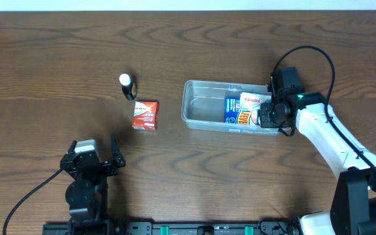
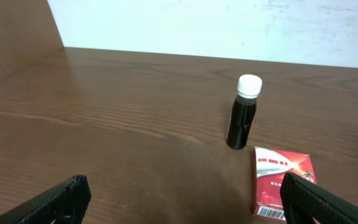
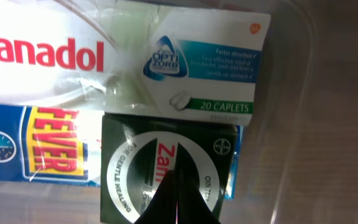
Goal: Pack container
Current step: 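Open right gripper and withdraw it to the right of the container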
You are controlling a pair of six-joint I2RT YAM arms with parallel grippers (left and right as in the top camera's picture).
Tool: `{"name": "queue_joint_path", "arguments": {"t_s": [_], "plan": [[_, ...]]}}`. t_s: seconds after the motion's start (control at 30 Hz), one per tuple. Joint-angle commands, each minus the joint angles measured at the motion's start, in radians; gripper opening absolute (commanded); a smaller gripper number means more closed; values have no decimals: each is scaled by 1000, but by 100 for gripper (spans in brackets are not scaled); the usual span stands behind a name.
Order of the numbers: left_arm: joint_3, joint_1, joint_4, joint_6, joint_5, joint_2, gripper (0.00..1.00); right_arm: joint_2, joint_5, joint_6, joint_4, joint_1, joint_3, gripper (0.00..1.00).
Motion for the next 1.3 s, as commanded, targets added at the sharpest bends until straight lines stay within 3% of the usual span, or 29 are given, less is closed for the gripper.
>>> {"name": "queue_joint_path", "arguments": {"t_s": [0.0, 0.37, 0.8, 1.27], "plan": [[-28, 6, -6, 14, 11, -7, 98, 9, 0, -14, 12, -7, -13, 1], [-28, 6, -6, 14, 11, -7, 98, 8, 1, -66, 22, -18, 23, 1], [-28, 6, -6, 14, 11, -7, 98, 6, -64, -97, -458, -43, 490, 1], [-28, 6, -6, 14, 11, -7, 98, 6, -245, -96, -610, -39, 345, 1]]}}
